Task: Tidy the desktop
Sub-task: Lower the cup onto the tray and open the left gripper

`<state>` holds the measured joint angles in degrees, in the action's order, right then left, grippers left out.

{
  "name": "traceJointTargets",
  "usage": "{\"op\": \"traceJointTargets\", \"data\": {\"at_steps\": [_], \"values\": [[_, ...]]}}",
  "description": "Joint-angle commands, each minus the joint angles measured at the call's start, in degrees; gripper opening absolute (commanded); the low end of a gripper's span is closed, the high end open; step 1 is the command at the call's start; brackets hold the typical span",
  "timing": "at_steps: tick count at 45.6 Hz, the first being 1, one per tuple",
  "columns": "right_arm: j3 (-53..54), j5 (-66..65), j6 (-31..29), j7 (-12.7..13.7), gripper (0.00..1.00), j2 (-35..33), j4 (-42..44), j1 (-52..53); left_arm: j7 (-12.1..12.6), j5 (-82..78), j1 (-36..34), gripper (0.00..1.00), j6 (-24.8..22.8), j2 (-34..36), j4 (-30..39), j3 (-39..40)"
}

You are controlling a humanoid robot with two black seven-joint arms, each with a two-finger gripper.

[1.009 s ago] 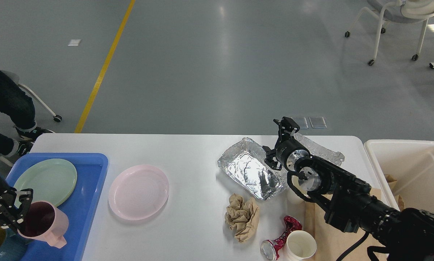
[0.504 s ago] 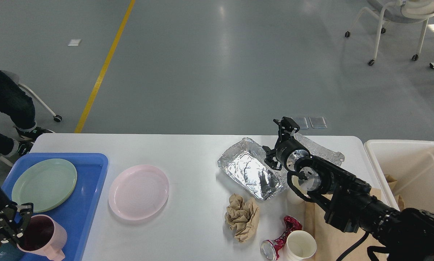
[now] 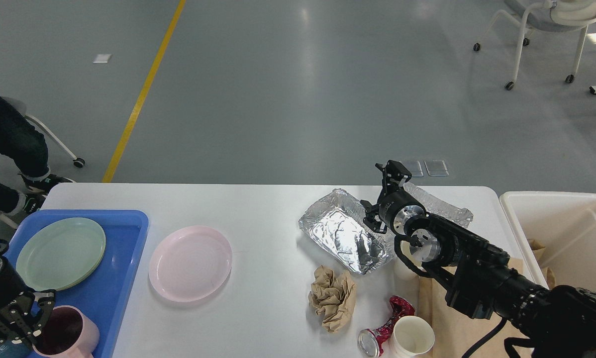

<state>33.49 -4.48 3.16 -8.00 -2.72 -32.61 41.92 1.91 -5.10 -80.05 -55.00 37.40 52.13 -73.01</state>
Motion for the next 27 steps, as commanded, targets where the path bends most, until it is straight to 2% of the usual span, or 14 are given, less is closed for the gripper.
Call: {"op": "traceJointTargets", "data": {"at_steps": [1,10,22,27], "values": [[0.00,0.00,0.00,0.00,1.00,0.00,0.09,0.00,0.11,-0.09,0.07,0.09,0.00,-0.04,-0.01,-0.03],[0.00,0.00,0.00,0.00,1.00,0.00,0.00,0.00,0.11,-0.09,0.16,0.33,0.00,-0.13,-0.01,-0.20],[0.00,0.00,0.00,0.00,1.00,0.00,0.09,0.00,-0.24,-0.09,-0.02,0.55,0.00,-0.39,-0.01,-0.20],[0.00,0.00,0.00,0.00,1.00,0.00,0.09,0.00,-0.24,-0.09,-1.07,0.68,0.00,-0.39,-0.01,-0.47]]}}
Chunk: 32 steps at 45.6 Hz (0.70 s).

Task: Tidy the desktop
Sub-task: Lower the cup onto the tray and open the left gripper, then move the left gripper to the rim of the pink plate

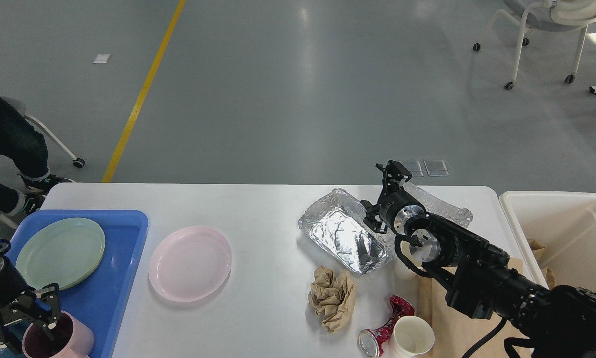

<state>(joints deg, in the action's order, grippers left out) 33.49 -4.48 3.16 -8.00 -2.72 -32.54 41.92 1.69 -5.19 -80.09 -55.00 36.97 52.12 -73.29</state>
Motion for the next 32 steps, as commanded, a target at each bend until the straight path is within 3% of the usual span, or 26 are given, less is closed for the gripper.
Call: {"op": "traceJointTargets", "data": {"at_steps": [1,4,13,21,32], "values": [[0.00,0.00,0.00,0.00,1.00,0.00,0.02,0.00,-0.10,0.00,-1.38,0.72,0.00,0.04,0.00,-0.19],[0.00,0.00,0.00,0.00,1.00,0.00,-0.07,0.00,-0.10,0.00,-3.75,0.78,0.00,0.04,0.09,-0.89],[0.00,0.00,0.00,0.00,1.00,0.00,-0.07,0.00,-0.37,0.00,-9.46,0.82,0.00,-0.05,0.00,-4.76],[0.00,0.00,0.00,0.00,1.00,0.00,-0.07,0.00,-3.97,-0.09,-11.31,0.82,0.00,-4.44,0.00,-8.62],[0.00,0.00,0.00,0.00,1.00,0.00,-0.07,0.00,-5.90,0.09,-15.00,0.84,2.79,-10.50,-0.17,-9.33]]}}
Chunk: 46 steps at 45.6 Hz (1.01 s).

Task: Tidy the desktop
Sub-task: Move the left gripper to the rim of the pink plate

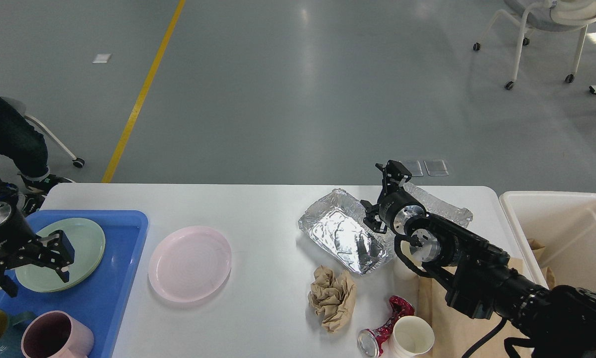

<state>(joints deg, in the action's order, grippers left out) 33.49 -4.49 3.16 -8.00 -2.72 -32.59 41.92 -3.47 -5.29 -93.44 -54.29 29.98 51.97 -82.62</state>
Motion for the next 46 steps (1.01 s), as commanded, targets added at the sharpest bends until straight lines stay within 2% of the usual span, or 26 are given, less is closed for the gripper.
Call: {"op": "traceJointTargets", "data": {"at_steps": [1,11,17,28,33,40,46], "values": [[0.00,0.00,0.00,0.00,1.00,0.00,-0.02,0.00,-0.92,0.20,-1.83,0.84,2.52,-4.31,-0.03,0.00],[0.00,0.00,0.00,0.00,1.00,0.00,-0.02,0.00,-1.45,0.72,-1.49,0.84,4.20,-10.82,-0.20,4.82],[0.00,0.00,0.00,0.00,1.00,0.00,-0.01,0.00,-0.49,0.72,2.89,0.84,4.54,-12.31,-2.04,10.36],[0.00,0.00,0.00,0.00,1.00,0.00,-0.02,0.00,-0.22,3.27,7.21,0.82,5.60,-13.02,-5.12,13.36],[0.00,0.00,0.00,0.00,1.00,0.00,0.07,0.00,0.48,4.76,8.97,0.81,9.02,-13.19,-5.83,13.36],[0.00,0.00,0.00,0.00,1.00,0.00,-0.02,0.00,2.76,4.94,11.43,0.81,14.82,-12.67,-5.91,13.62],[0.00,0.00,0.00,0.00,1.00,0.00,-0.02,0.00,4.61,5.47,12.67,0.81,16.76,-12.67,-5.92,13.62]]}}
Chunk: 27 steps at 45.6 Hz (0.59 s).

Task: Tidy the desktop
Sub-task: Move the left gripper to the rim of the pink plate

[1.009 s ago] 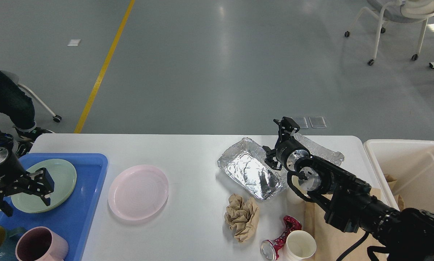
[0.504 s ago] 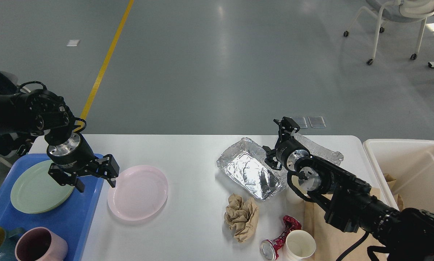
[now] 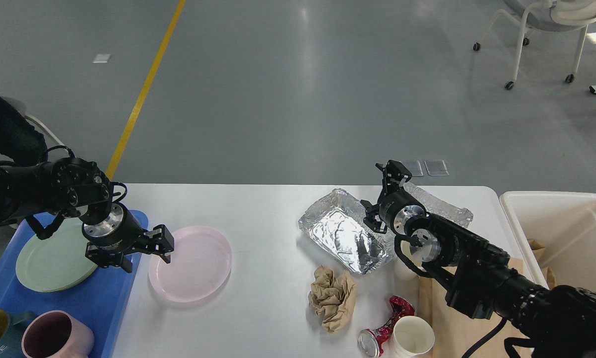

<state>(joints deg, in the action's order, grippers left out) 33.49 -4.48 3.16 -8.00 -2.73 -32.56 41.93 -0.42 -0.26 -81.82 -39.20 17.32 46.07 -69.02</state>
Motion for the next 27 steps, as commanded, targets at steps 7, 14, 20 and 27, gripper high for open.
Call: {"op": "traceJointTargets", "data": {"at_steps": [7,14,20,27], "values": [[0.00,0.00,0.00,0.00,1.00,0.00,-0.05,0.00,2.27,0.70,2.89,0.81,1.76,-0.26,-1.24,0.72],[0.00,0.00,0.00,0.00,1.00,0.00,-0.04,0.00,2.36,0.70,5.44,0.81,1.76,-0.35,-3.26,3.80],[0.00,0.00,0.00,0.00,1.00,0.00,-0.05,0.00,2.36,0.70,6.32,0.82,1.94,-0.53,-4.14,5.12],[0.00,0.00,0.00,0.00,1.00,0.00,-0.05,0.00,2.36,0.70,7.37,0.82,1.94,-1.05,-4.76,5.74]]}}
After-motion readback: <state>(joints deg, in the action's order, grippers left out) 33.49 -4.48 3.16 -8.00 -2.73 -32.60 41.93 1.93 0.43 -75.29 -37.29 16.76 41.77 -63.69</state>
